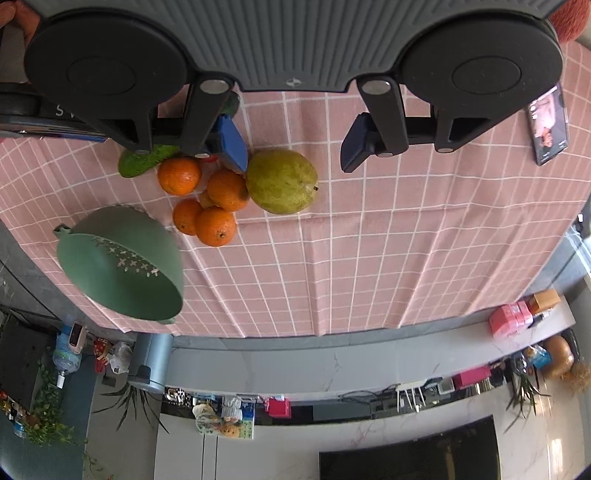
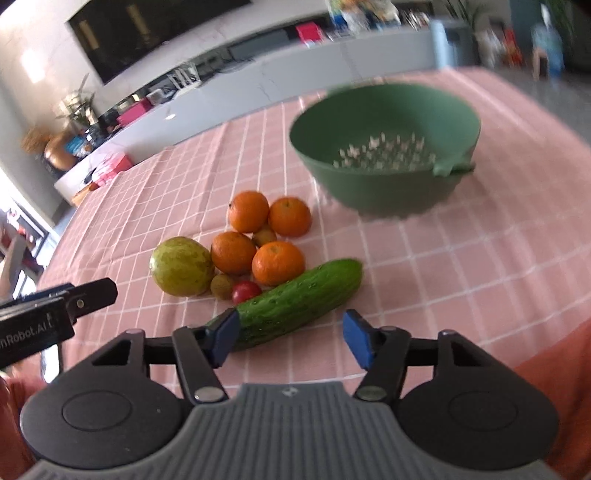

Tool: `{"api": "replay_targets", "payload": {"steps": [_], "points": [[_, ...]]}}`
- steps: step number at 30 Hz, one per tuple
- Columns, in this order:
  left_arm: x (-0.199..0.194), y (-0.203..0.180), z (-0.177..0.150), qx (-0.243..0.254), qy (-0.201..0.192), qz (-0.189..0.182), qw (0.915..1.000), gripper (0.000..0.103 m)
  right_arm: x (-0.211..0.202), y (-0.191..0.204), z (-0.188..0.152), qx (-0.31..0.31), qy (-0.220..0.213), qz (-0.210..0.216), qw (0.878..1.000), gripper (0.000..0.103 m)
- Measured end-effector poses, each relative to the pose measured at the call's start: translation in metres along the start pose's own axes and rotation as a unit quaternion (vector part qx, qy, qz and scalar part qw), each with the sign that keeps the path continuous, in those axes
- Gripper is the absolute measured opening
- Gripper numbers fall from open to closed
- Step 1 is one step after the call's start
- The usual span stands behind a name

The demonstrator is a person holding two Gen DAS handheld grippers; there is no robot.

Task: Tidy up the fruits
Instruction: 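Grasp the yellow-green pear with the left tool while the right tool grasps the cucumber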

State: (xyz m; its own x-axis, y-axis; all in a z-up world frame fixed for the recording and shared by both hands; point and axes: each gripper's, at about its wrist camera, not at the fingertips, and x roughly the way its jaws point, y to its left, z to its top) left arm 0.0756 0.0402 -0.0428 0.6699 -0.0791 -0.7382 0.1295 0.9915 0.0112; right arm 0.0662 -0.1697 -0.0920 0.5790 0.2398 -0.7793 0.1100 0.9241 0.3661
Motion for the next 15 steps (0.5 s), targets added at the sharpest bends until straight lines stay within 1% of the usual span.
{"api": "replay_targets", "payload": {"steps": [3,8,10,12,15], "points": [[0.015,0.008,0.004,-0.014,0.01,-0.021,0.9996,0.07,0.016,-0.001,0.003,0.036,0.014,-0.003,0.999,0.06],[0.039,0.016,0.011,-0.027,0.023,-0.032,0.9989,0.072,0.032,-0.002,0.007,0.064,0.021,-0.014,0.998,0.06],[0.046,0.019,0.013,-0.036,0.022,-0.047,0.998,0.073,0.037,-0.005,0.007,0.077,0.026,-0.018,0.997,0.06],[0.054,0.021,0.015,-0.046,0.028,-0.06,0.9967,0.074,0.041,-0.008,0.008,0.094,0.03,-0.009,0.995,0.06],[0.064,0.024,0.018,-0.061,0.033,-0.062,0.9957,0.074,0.045,-0.008,0.012,0.103,0.033,-0.008,0.994,0.062]]}}
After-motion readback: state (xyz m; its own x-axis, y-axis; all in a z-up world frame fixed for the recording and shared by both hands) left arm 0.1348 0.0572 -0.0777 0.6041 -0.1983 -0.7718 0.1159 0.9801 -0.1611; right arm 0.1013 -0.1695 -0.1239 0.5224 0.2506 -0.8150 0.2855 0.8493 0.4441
